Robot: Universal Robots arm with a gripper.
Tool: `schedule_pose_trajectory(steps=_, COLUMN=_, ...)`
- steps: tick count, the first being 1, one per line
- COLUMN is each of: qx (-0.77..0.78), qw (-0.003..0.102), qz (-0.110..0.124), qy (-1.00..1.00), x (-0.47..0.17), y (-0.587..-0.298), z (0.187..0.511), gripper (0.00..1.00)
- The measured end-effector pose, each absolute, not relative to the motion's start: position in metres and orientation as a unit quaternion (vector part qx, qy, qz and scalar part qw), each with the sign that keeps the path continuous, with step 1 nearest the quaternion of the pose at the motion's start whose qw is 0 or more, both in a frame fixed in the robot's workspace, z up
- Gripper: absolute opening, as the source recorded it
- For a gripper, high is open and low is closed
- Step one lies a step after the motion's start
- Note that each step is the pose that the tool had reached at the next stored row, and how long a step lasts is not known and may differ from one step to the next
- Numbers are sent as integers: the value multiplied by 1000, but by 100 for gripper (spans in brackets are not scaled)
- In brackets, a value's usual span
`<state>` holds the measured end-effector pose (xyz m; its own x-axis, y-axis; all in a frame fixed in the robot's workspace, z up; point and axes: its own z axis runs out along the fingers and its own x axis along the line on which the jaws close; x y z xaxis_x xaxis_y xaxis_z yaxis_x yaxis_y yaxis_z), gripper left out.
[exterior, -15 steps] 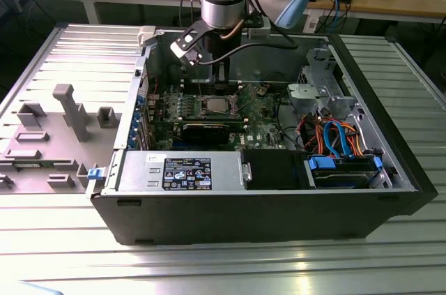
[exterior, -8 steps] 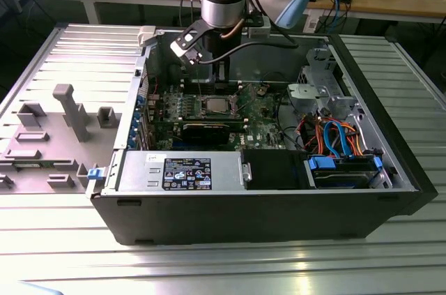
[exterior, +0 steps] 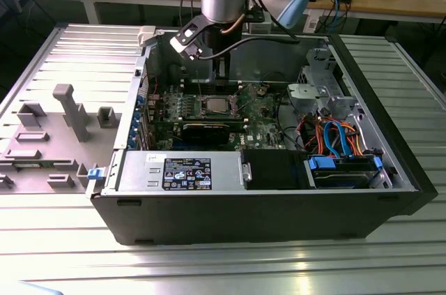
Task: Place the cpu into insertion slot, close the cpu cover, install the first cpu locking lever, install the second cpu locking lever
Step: 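Close the cpu cover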
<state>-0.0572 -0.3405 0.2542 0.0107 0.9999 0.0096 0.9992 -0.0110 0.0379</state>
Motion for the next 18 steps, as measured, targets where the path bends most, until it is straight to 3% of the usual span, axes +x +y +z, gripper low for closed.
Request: schedule_pose_trajectory(steps=18, qx=711, qw=10, qz=17, qy=703, x=-57, y=-341, z=260, gripper=11)
